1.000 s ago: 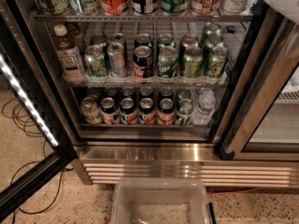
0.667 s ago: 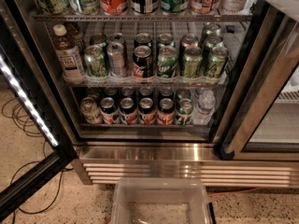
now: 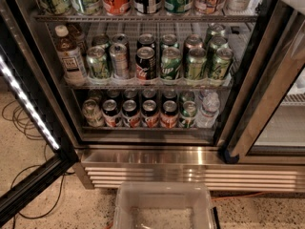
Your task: Pick 7up can from top shelf of fridge
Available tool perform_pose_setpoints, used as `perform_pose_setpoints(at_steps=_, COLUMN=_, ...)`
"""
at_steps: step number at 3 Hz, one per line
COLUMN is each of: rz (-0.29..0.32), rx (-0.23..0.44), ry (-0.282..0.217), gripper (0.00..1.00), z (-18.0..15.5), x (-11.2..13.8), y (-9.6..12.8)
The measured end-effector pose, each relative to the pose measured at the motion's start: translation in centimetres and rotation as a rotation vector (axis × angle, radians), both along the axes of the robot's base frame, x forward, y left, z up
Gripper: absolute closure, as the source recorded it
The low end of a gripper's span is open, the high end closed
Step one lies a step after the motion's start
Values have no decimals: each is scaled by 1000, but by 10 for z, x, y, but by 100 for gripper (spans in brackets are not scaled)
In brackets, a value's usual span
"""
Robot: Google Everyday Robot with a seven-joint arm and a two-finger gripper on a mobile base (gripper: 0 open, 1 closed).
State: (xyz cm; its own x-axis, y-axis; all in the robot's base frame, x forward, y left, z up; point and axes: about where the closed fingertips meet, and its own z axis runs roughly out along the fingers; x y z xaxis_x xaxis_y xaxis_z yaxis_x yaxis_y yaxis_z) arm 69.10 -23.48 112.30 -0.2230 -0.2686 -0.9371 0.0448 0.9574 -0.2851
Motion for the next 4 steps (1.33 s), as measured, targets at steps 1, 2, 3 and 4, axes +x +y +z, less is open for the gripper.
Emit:
perform_pose_setpoints(at_steps=1, rz=-2, rx=15, ry=15, gripper=100, z=-4, x=2, y=-2)
perform_pose_setpoints(at_steps=2, rz=-1, rx=15, ry=15, gripper=100, z=0, x=2, y=-2)
perform_pose_setpoints(at_steps=3, rz=0, rx=21, ry=24, gripper=100, z=-3, x=4, y=-2)
perform_pose_setpoints(at_steps=4, rz=0, rx=22, ry=24, gripper=100, z=1, x=4, y=-2)
